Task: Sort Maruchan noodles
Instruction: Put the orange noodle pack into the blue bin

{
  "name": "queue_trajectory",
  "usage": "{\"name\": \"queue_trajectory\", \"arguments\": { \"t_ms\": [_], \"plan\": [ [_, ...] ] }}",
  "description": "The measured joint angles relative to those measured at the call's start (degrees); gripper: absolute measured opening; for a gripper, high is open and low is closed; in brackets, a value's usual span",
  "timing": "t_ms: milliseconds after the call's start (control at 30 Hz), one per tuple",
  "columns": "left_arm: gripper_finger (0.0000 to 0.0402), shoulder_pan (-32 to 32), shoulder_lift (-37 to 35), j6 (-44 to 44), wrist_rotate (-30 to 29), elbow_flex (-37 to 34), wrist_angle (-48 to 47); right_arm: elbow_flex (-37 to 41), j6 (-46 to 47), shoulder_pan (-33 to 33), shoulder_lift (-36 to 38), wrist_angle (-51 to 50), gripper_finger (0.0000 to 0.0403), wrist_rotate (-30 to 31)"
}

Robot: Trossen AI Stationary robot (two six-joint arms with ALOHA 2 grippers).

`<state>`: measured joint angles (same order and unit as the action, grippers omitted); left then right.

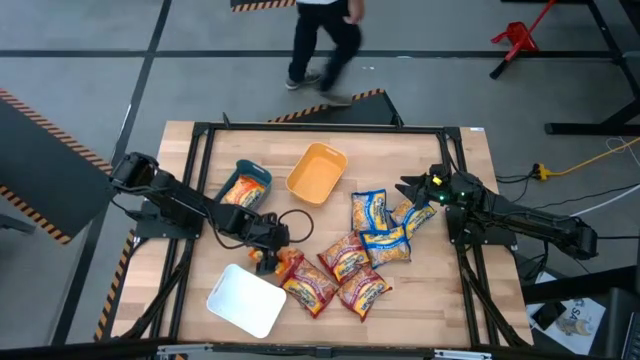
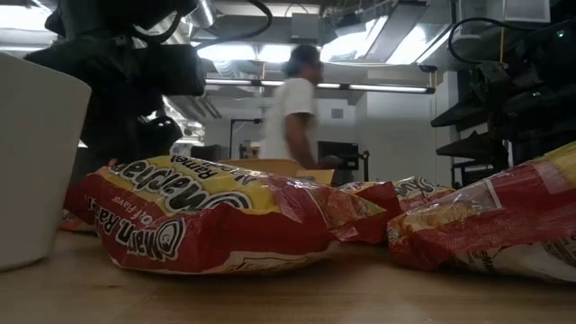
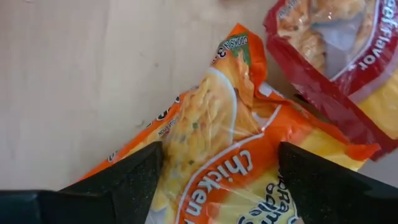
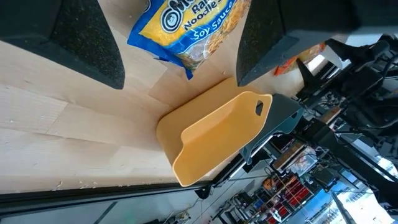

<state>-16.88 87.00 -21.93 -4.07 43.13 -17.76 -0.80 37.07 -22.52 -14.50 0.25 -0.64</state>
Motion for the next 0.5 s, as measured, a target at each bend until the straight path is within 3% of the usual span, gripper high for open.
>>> {"name": "queue_trajectory", "arguments": {
  "t_ms": [500],
  "plan": [
    [0.0040, 0.04, -0.10, -1.79, -1.28, 0.34, -0.52, 0.00, 0.12, 0.00, 0.02, -0.04, 0.0294, 0.00]
  ]
}}
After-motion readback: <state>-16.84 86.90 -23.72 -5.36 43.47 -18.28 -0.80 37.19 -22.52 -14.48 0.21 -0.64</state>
